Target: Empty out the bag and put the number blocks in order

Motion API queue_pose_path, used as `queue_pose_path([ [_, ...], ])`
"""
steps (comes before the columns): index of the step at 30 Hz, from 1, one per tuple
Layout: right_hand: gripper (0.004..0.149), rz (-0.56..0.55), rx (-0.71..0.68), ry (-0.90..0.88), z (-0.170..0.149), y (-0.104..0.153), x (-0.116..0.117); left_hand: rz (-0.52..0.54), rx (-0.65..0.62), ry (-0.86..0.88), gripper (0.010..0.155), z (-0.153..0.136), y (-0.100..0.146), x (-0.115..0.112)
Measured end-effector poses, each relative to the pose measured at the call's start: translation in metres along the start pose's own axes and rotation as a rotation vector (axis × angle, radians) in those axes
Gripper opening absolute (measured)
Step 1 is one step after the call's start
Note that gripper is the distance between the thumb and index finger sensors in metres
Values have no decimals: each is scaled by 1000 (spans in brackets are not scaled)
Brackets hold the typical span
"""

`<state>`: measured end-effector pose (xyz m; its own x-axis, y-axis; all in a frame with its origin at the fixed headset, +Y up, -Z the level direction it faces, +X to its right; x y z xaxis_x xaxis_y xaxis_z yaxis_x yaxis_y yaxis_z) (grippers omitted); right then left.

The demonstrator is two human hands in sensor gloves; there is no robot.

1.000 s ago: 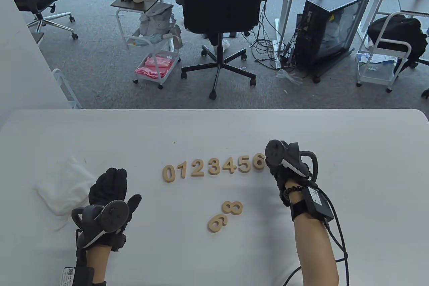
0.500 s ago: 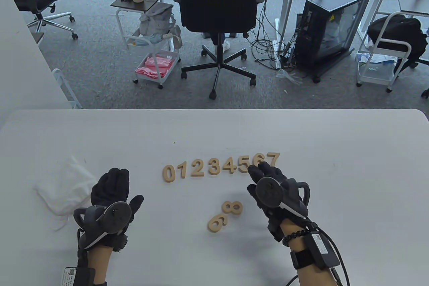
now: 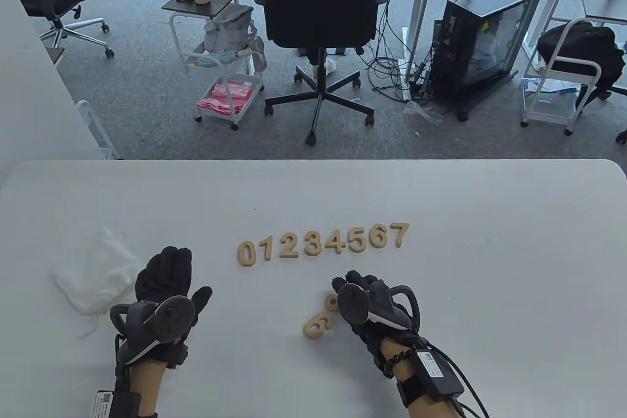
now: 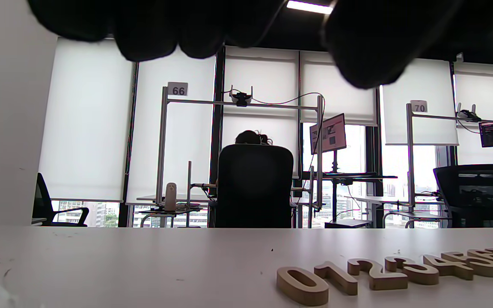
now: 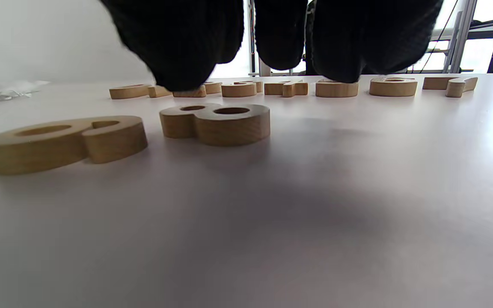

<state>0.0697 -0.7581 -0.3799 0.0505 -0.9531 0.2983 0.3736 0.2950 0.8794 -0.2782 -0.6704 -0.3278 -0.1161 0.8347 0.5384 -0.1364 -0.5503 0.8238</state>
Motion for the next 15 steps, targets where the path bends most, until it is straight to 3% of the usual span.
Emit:
queue_pose_path([
  [15,59,53,1,39,6,-9,14,-4,3,0,83,0,0,0],
])
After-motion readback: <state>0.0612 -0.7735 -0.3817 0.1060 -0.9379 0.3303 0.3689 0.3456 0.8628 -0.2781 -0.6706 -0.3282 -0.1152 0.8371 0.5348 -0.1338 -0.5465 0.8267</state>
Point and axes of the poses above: the tracker on the back of each hand, its own z axis roughly to the thumb side, its own y axis roughly from the fingertips to the wrist, x = y × z, the point moved 1 cm from there along -y, roughly from the wrist to the fingertips, and after that the axes turned 14 degrees about z, right-handed, at the moved point
